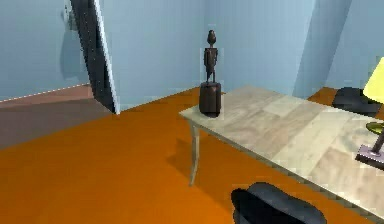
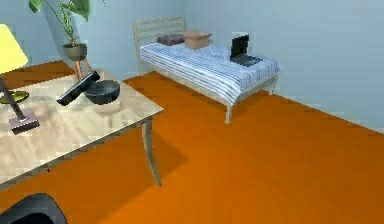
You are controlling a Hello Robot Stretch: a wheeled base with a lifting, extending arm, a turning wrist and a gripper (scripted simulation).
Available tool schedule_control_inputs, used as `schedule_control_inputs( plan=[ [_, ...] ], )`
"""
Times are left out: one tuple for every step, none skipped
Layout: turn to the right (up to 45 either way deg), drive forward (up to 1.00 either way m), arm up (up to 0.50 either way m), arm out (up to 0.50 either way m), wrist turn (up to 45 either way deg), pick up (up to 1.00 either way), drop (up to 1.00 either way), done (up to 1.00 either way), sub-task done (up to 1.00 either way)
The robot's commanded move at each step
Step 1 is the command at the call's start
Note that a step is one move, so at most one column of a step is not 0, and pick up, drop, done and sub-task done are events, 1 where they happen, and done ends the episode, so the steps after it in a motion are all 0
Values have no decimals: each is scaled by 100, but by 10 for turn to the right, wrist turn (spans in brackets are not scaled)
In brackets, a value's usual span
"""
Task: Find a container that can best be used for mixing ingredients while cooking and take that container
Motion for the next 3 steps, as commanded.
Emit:
schedule_control_inputs(
  plan=[
    [-210,0,0,0,0,0,0,0,0],
    [450,0,0,0,0,0,0,0,0],
    [450,0,0,0,0,0,0,0,0]
  ],
)
